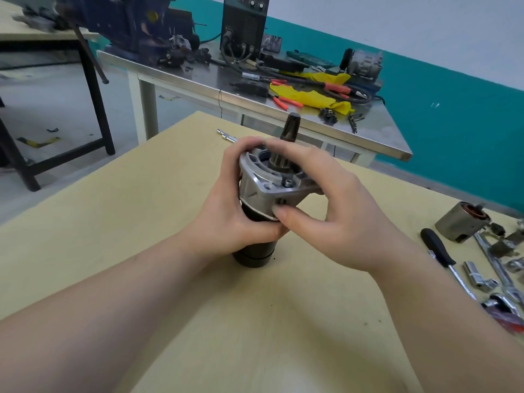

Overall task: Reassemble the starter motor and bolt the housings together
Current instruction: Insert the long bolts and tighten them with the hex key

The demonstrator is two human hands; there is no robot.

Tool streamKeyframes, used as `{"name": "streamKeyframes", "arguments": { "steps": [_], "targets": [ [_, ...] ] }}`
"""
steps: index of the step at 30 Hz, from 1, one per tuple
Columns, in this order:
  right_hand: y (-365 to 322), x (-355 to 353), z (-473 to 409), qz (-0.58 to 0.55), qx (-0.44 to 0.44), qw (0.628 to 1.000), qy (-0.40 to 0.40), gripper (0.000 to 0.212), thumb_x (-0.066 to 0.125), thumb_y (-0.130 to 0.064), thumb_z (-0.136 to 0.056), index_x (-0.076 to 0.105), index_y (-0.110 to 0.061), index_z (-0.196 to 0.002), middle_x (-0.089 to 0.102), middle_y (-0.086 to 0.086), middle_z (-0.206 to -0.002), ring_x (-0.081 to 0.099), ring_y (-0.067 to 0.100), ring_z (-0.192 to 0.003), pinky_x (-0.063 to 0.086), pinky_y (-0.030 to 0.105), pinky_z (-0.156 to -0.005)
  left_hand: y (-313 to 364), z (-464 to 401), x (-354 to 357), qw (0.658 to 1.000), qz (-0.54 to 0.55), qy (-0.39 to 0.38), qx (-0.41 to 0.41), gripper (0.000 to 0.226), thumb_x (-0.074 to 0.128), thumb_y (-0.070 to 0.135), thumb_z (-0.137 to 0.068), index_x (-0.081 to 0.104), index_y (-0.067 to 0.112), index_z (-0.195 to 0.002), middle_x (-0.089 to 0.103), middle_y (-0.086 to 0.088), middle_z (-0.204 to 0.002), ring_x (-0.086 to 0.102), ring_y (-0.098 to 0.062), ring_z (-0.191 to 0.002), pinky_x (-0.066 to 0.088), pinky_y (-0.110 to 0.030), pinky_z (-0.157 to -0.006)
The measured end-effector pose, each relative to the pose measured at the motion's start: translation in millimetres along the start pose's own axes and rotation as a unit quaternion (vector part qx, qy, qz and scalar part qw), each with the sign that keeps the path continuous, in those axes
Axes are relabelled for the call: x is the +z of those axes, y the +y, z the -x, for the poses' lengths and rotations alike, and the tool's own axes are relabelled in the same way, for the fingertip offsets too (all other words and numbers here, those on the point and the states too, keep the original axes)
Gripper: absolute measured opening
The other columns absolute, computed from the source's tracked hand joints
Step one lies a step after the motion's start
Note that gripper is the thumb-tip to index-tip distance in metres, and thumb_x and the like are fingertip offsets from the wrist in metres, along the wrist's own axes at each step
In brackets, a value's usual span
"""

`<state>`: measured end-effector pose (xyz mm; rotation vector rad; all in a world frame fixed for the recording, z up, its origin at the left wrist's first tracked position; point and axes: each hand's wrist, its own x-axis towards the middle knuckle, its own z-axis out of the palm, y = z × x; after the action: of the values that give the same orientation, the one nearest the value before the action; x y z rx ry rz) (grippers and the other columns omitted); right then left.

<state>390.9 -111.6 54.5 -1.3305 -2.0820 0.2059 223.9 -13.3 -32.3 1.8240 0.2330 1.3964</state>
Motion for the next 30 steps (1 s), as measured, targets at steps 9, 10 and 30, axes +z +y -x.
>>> {"name": "streamKeyframes", "arguments": {
  "steps": [9,10,30],
  "targets": [
    [-17.3,5.8,3.8,0.073,0.039,0.996,0.034,0.066,0.077,-0.052,-0.086,0.052,-0.047,-0.147,0.047,-0.028,-0.146,0.044,0.006,-0.14,0.049,0.041,-0.107,1.1,0.5,-4.5,0.999,0.001,-0.051,-0.002,0.112,0.096,0.042,-0.078,0.021,0.013,-0.156,0.043,0.008,-0.155,0.05,-0.026,-0.146,0.044,-0.038,-0.117],
    [-17.2,3.7,4.8,0.069,0.035,0.997,0.023,0.064,0.074,-0.048,-0.089,0.051,-0.046,-0.148,0.046,-0.027,-0.147,0.043,0.007,-0.141,0.049,0.041,-0.108,1.4,1.0,-4.8,0.999,-0.002,-0.054,-0.005,0.11,0.094,0.043,-0.079,0.021,0.015,-0.157,0.043,0.008,-0.156,0.05,-0.025,-0.147,0.044,-0.036,-0.117],
    [66.8,2.4,20.9,0.21,0.302,0.92,-0.138,0.026,0.068,-0.035,-0.097,0.07,-0.029,-0.121,0.06,-0.018,-0.103,0.063,0.006,-0.099,0.056,0.034,-0.084,9.2,3.0,-1.6,0.991,0.068,-0.011,-0.114,0.079,0.086,0.031,-0.084,0.042,0.044,-0.148,0.059,0.024,-0.141,0.063,-0.015,-0.135,0.055,-0.023,-0.102]
  ]
}}
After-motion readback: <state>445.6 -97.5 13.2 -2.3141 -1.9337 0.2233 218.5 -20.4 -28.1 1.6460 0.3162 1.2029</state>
